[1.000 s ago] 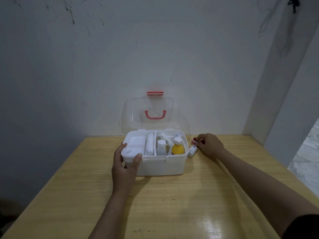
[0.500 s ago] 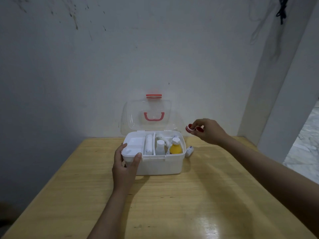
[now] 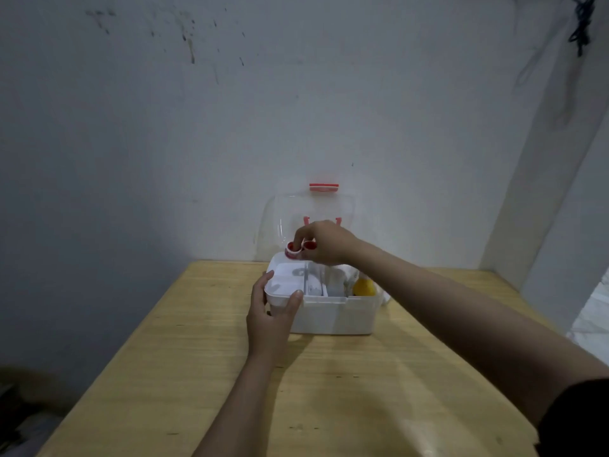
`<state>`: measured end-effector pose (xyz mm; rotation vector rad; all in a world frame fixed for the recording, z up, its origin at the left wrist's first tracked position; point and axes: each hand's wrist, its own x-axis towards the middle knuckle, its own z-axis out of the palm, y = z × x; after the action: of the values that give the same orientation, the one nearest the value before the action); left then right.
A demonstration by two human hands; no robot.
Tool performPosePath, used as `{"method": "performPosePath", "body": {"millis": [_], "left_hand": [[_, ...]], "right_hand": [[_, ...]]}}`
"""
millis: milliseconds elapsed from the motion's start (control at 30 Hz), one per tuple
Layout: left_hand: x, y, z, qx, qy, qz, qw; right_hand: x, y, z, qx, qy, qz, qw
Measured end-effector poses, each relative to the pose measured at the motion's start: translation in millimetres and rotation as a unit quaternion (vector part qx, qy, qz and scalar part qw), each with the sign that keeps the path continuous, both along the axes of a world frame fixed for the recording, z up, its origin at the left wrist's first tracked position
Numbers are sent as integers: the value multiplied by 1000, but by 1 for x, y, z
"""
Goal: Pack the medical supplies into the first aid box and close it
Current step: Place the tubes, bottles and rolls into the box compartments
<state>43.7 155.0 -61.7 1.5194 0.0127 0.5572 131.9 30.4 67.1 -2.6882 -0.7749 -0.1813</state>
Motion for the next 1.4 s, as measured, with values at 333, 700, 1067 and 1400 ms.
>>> {"method": "performPosePath", "body": {"millis": [333,700,1067,1400], "left_hand": [[2,1,0,5,0,-4,1000],[5,2,-4,16,0,5,1000],[5,-1,-5,9,2,17,1000],[6,2,-7,16,5,15,1000]], "right_hand": [[20,23,-25,-84,18,31,996],[16,0,-14,-1,-16,25,1000],[5,-16,-13,26,61,12,998],[15,-6,-16,1,102,-12,995]]}}
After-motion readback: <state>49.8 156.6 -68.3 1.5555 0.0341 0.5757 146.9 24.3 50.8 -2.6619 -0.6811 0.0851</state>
